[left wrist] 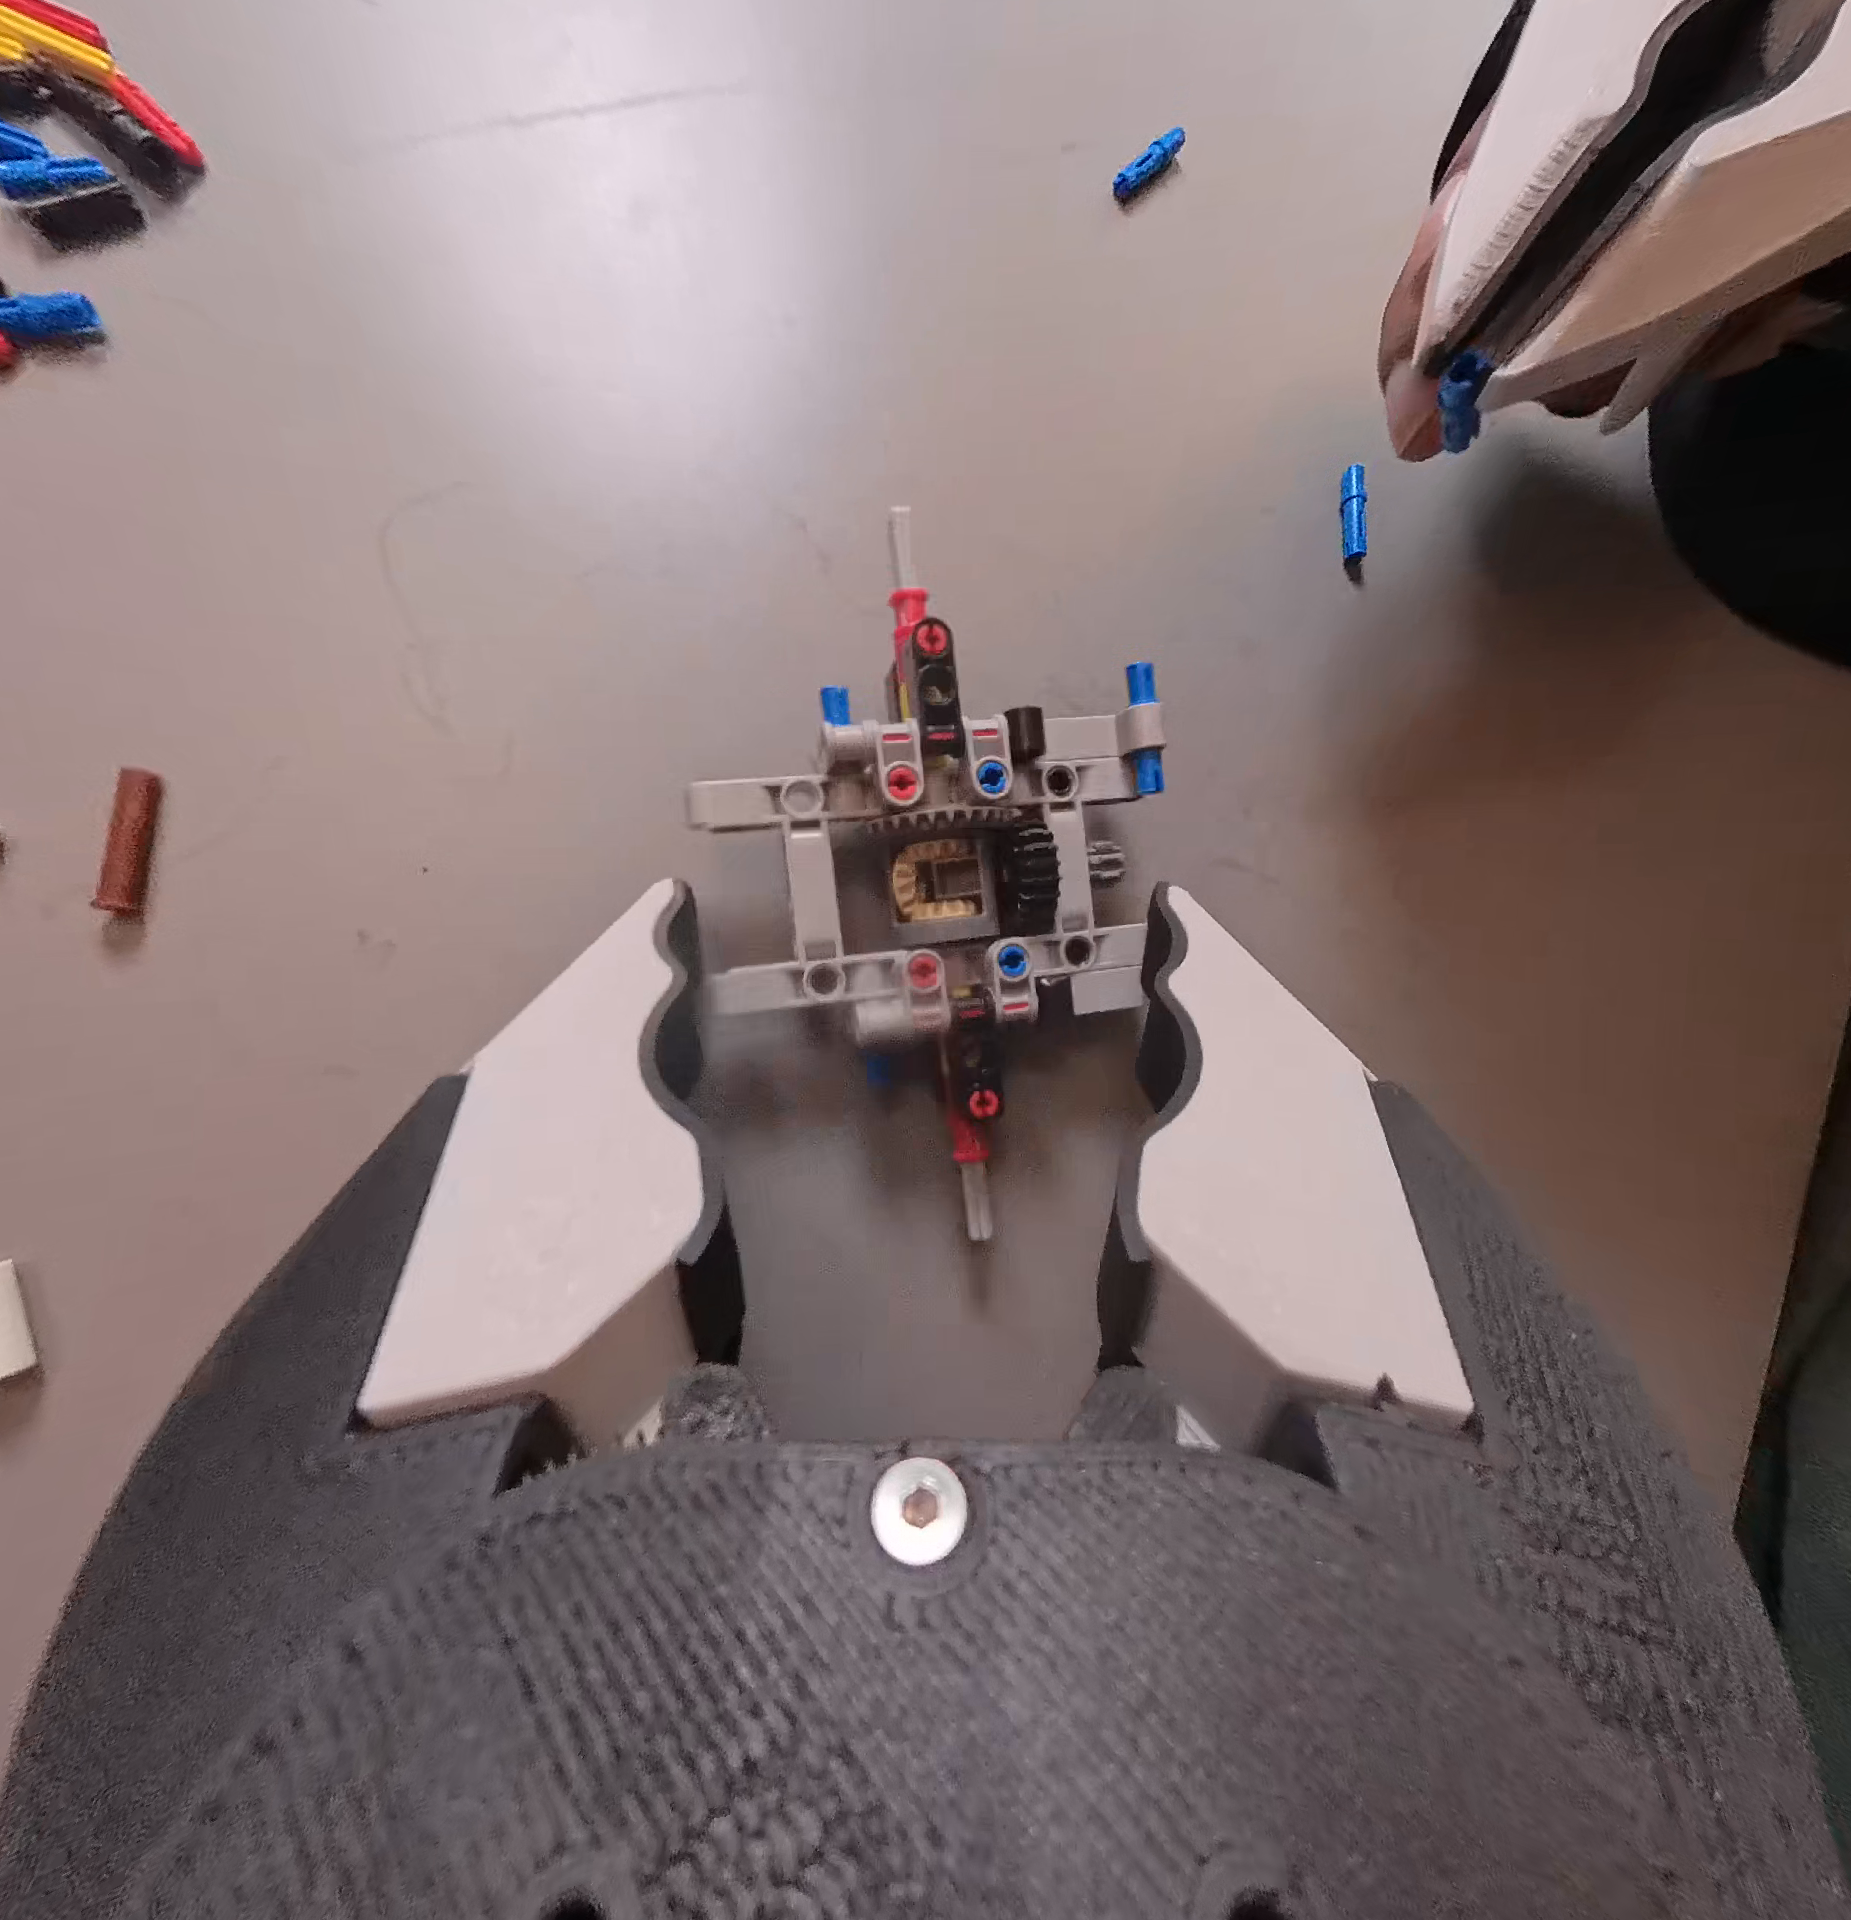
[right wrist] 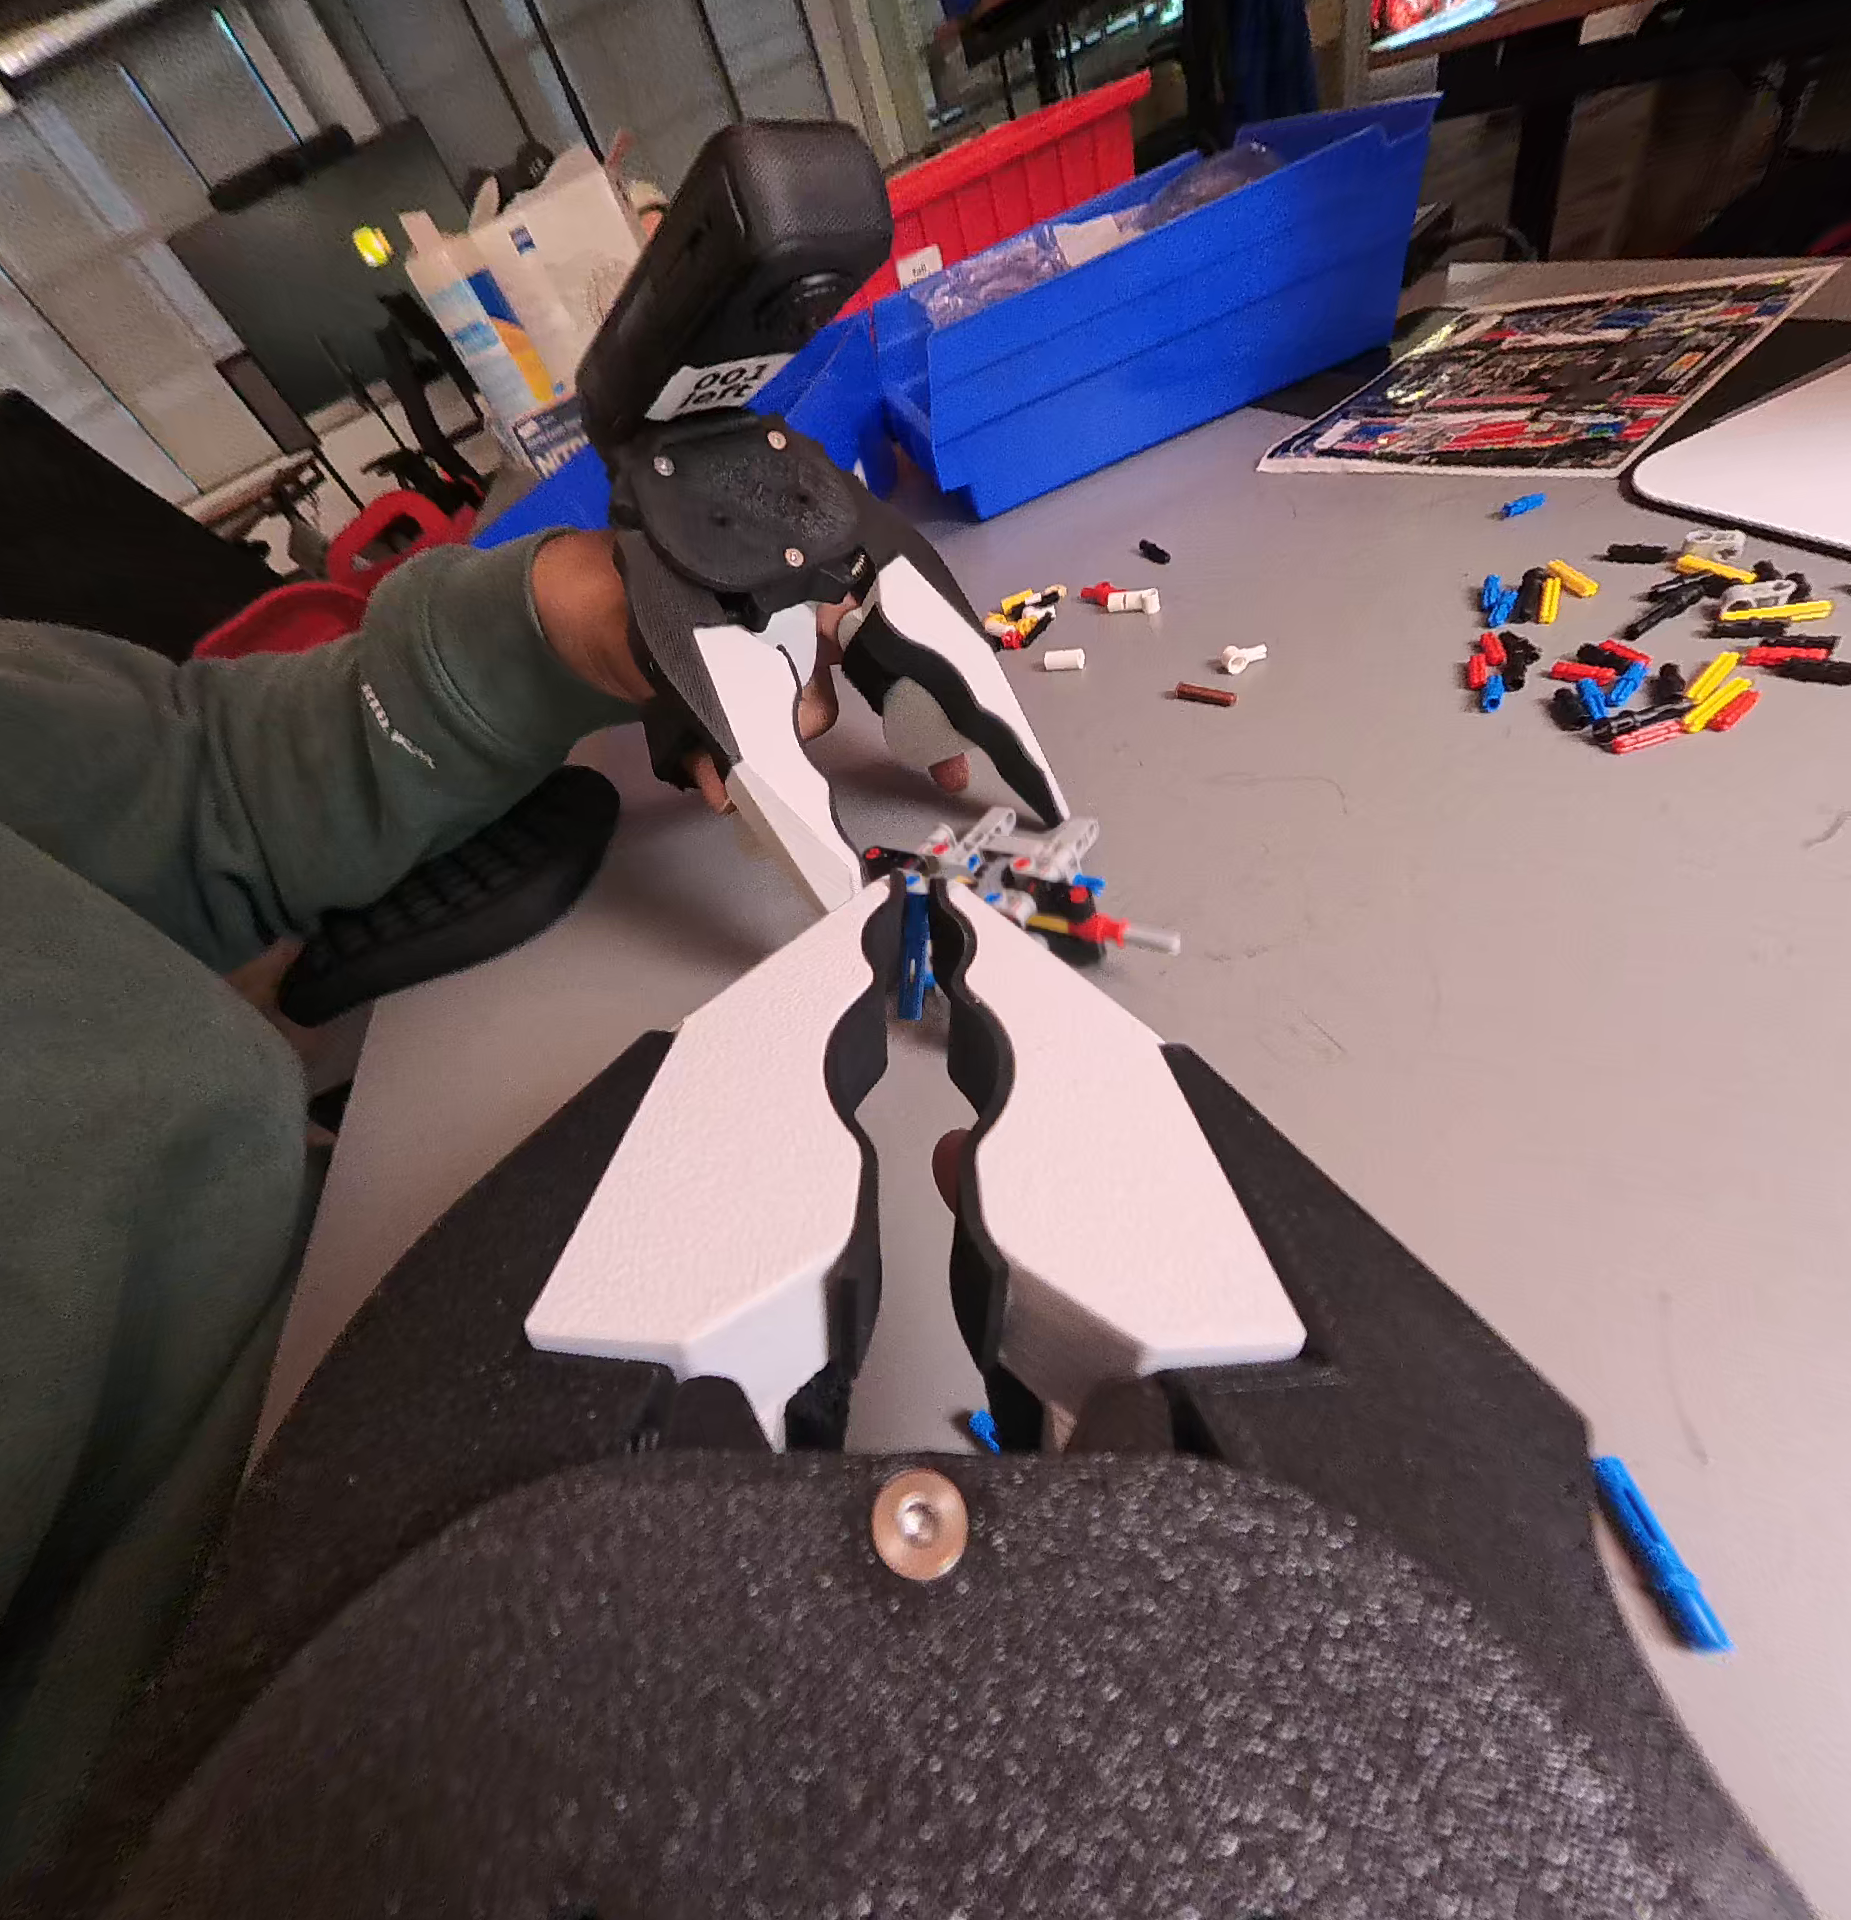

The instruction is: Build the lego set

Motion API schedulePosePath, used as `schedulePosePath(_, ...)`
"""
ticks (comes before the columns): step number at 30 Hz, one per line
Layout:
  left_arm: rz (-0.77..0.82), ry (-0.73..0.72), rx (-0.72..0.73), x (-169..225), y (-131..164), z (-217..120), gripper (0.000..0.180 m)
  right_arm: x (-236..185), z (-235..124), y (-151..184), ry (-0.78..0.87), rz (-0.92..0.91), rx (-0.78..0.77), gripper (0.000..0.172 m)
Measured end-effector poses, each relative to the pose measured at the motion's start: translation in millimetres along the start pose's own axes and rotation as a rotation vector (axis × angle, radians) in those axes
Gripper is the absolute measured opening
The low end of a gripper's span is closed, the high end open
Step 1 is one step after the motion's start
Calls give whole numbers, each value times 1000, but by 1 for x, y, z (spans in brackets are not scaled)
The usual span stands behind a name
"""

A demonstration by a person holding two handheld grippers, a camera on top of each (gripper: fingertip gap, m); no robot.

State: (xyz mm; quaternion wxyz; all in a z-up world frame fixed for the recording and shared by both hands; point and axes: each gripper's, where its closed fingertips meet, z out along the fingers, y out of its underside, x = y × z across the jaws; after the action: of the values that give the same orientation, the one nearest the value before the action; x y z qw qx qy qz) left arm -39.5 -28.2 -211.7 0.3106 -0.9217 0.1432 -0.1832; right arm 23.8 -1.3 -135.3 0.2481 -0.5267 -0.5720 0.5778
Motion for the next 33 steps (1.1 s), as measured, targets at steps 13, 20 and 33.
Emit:
schedulePosePath(13, 199, 5, 729, 81, -112, -42, 25, -16, 1, -61, -129, 405, 492, 2)
schedulePosePath(20, 312, -36, 727, 81, -109, -54, 3, -23, -7, -64, -159, 317, 456, 2)
schedulePosePath(33, 715, 16, 423, 101, -66, -30, 3, -43, -4, -5, -115, -395, -18, 11)
